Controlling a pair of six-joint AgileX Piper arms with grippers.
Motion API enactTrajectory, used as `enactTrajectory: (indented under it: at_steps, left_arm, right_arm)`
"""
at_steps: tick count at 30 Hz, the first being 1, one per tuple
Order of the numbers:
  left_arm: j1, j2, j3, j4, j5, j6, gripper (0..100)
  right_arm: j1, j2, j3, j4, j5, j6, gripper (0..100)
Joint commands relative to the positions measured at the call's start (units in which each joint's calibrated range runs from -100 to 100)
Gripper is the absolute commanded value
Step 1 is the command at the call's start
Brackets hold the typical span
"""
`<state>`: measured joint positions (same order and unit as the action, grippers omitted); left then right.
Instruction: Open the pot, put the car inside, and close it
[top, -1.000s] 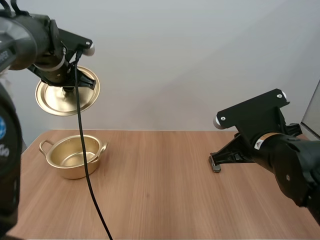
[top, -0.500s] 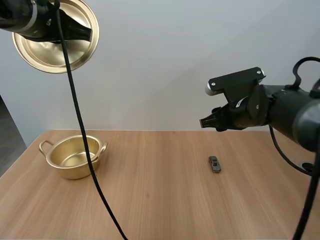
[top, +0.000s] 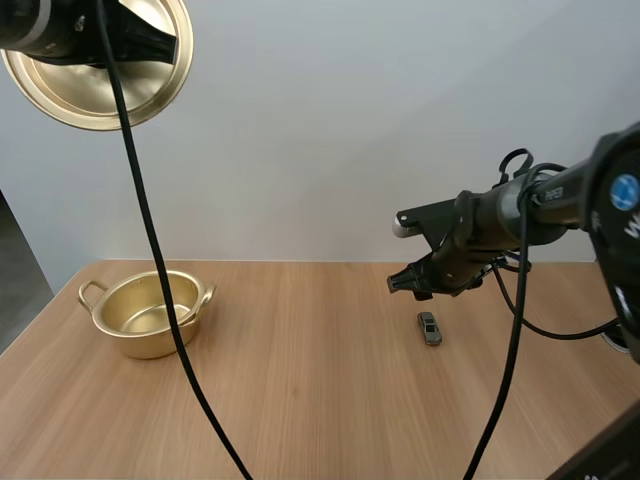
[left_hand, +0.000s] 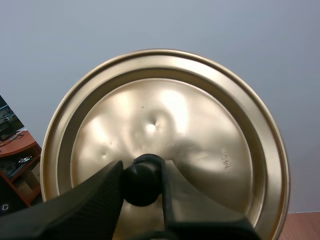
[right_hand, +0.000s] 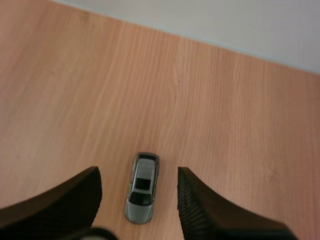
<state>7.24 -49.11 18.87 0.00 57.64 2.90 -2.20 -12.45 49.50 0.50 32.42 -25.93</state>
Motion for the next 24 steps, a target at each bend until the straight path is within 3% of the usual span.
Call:
enactTrajectory:
  at_steps: [1,24]
  left_arm:
    - [0.0,0.0,0.0,0.0,0.0,0.0,0]
    - [0.0,0.0,0.0,0.0,0.2,1.0,0]
  right_arm:
    - [-0.2,4.2,-0.6,0.0,0.0,0.0,77]
    - [-0.4,12.0,-2.4,0.0,-3.9,-2.2,75]
